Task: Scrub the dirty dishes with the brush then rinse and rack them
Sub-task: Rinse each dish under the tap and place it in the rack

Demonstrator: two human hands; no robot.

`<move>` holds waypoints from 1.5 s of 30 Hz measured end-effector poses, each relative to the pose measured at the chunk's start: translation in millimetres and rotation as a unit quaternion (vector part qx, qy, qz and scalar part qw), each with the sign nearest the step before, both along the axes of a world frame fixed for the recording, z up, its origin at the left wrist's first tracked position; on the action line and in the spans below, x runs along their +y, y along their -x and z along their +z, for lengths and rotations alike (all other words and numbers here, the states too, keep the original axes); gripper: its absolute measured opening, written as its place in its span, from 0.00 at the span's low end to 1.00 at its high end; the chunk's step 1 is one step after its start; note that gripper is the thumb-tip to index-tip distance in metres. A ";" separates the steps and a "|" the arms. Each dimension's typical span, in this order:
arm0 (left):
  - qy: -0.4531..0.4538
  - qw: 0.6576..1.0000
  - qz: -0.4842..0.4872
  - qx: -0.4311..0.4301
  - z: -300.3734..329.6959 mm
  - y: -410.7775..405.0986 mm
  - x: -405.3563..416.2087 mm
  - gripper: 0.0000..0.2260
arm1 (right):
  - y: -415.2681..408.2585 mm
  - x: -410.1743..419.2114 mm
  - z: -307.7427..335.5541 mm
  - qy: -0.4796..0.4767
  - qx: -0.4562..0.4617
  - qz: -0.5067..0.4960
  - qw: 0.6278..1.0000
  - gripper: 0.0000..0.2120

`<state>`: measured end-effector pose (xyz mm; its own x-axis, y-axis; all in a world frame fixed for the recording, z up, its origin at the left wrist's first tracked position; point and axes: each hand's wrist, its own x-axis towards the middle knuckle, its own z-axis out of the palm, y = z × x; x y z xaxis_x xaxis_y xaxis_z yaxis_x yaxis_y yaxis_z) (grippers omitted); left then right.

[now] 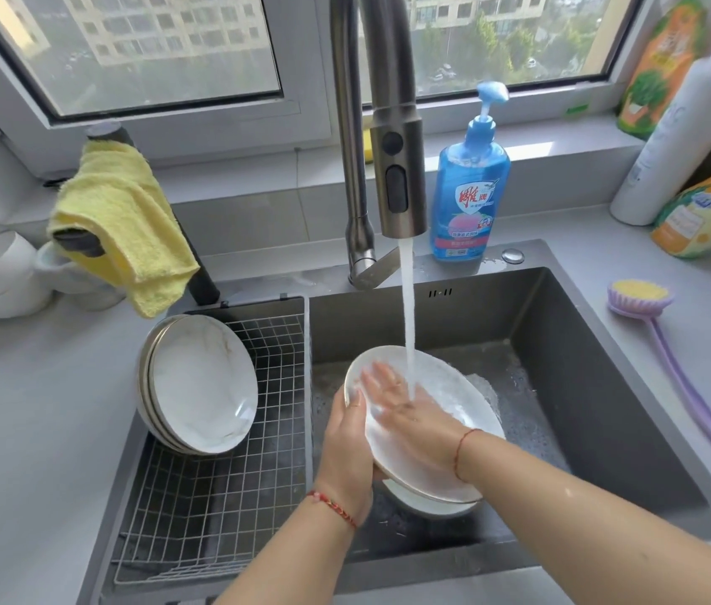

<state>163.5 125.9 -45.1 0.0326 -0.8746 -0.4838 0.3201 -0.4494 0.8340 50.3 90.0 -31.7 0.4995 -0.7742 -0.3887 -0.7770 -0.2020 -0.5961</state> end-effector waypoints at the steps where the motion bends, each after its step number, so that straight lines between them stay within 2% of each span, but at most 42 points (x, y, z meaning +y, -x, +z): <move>1: 0.003 1.000 -0.001 -0.001 3.0 -0.6 1.3 0.22 | 8.5 -6.5 -9.8 -0.010 0.001 -0.034 0.999 0.25; 5: 0.005 0.999 0.033 -0.023 7.8 -10.6 -1.9 0.17 | 37.0 -14.8 -43.4 0.050 0.153 -0.028 0.987 0.31; 8: -0.005 0.994 0.038 -0.102 10.7 -19.2 -7.6 0.21 | 44.3 0.5 -40.6 0.049 0.192 0.024 0.980 0.28; 10: -0.018 0.989 0.037 -0.142 11.7 -25.4 -12.4 0.27 | 43.4 19.4 -27.0 0.019 0.139 0.023 0.990 0.26; 13: -0.027 0.979 0.025 -0.198 14.6 -33.2 -20.4 0.32 | 36.2 47.9 -14.1 -0.021 -0.017 -0.010 1.000 0.23; 16: -0.019 0.968 0.002 -0.250 25.1 -34.7 -24.4 0.34 | 19.7 59.4 -13.2 0.051 -0.106 -0.048 0.992 0.14; 21: 0.010 0.947 -0.041 -0.318 47.4 -35.4 -31.6 0.31 | -2.9 58.9 -14.0 0.161 -0.204 -0.088 0.962 0.15; 24: 0.023 0.952 -0.047 -0.300 57.3 -38.3 -31.9 0.38 | -7.4 55.6 -3.8 0.189 -0.230 -0.137 0.945 0.12; 26: 0.035 0.956 -0.048 -0.288 59.3 -39.7 -28.9 0.39 | -12.6 50.3 5.0 0.153 -0.268 -0.186 0.933 0.08; 28: 0.047 0.957 -0.053 -0.283 58.5 -40.2 -23.5 0.42 | -17.9 47.2 12.7 0.124 -0.295 -0.233 0.918 0.16; 30: 0.054 0.960 -0.051 -0.269 55.7 -41.8 -18.0 0.46 | -23.0 45.8 20.5 0.095 -0.315 -0.271 0.904 0.15; 32: 0.064 0.968 -0.040 -0.240 57.1 -45.8 -12.1 0.43 | -28.5 46.1 28.6 0.088 -0.327 -0.290 0.895 0.14; 35: 0.096 0.974 -0.029 -0.205 67.2 -54.0 -4.4 0.29 | -38.0 47.3 43.5 0.109 -0.331 -0.294 0.890 0.09; 41: 0.198 0.961 -0.013 -0.190 81.2 -84.4 4.3 0.32 | -70.2 45.9 80.6 0.116 -0.377 -0.283 0.874 0.09; 45: 0.201 0.961 -0.012 -0.188 82.2 -111.5 5.3 0.29 | -100.7 30.1 79.8 0.097 -0.410 -0.292 0.858 0.15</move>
